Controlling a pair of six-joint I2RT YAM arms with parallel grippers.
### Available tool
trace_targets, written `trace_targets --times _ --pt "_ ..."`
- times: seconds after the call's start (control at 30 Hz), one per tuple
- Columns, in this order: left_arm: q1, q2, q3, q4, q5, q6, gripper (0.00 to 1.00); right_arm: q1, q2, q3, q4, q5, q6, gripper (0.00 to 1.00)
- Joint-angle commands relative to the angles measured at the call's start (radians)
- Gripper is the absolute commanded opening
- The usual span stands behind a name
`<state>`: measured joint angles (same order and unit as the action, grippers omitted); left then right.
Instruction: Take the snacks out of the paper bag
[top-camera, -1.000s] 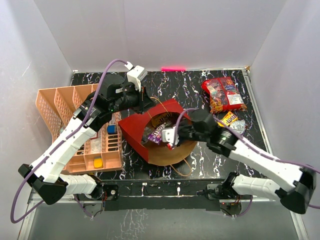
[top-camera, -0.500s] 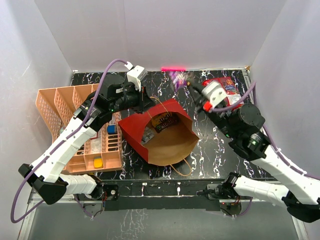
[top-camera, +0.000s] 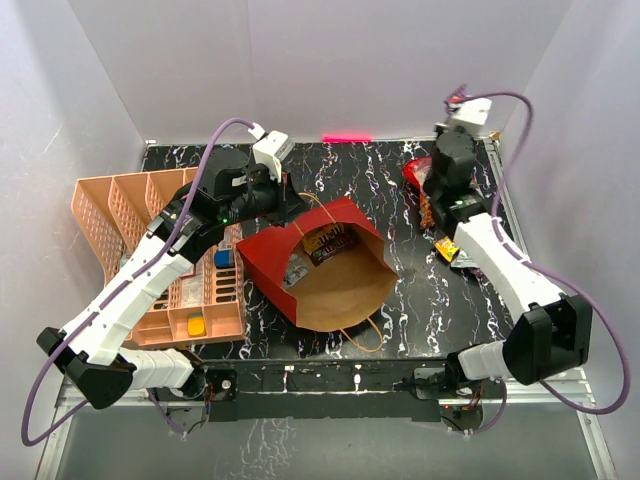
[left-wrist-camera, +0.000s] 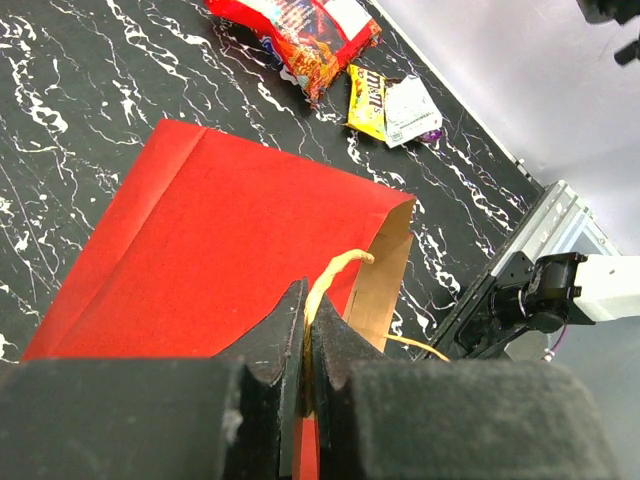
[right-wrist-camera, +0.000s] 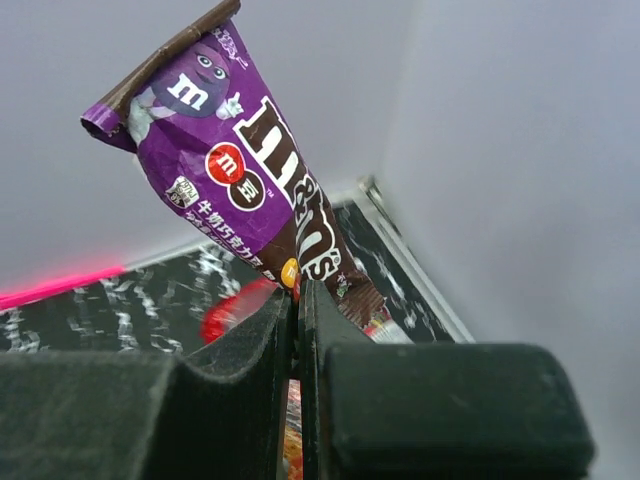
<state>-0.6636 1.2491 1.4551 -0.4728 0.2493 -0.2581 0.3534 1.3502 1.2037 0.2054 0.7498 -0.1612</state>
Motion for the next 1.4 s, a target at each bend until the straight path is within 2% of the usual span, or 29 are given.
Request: trace_targets --times 0.0,0.13,0.23,0.33,0.53,1.0,1.17,1.27,1.37 --pt "-0.004 -0.041 -0.004 -0.004 -0.013 0.014 0.00 -0.211 -0.039 -0.031 -0.238 -0.067 0.595 0.08" --pt "-0.004 -0.036 -0.005 -0.003 -0.010 0.014 0.00 -0.418 -0.064 -0.186 -0.368 -0.277 0.936 0.08" --pt "-0.004 -0.030 -0.008 0.003 -0.002 0.013 0.00 -0.525 -0.097 -0.323 -0.348 -0.451 1.069 0.08" --pt "-0.004 -0.027 -0.009 0.007 0.005 0.009 0.00 -0.555 -0.115 -0.423 -0.286 -0.544 1.086 0.08" --pt "-0.004 -0.035 -0.021 0.010 0.008 0.005 0.00 -0.600 -0.097 -0.512 -0.253 -0.688 1.052 0.08" --pt "-0.004 -0.049 -0.031 0.014 0.015 0.000 0.00 -0.680 -0.072 -0.588 -0.201 -0.765 1.013 0.08" --pt "-0.004 -0.051 -0.030 0.014 0.016 0.000 0.00 -0.697 -0.091 -0.609 -0.202 -0.771 1.011 0.21" --pt "-0.004 -0.051 -0.027 0.014 0.022 -0.001 0.00 -0.703 -0.127 -0.618 -0.205 -0.776 0.982 0.37" --pt "-0.004 -0.051 -0.025 0.014 0.022 -0.001 0.00 -0.707 -0.165 -0.613 -0.221 -0.778 0.963 0.48"
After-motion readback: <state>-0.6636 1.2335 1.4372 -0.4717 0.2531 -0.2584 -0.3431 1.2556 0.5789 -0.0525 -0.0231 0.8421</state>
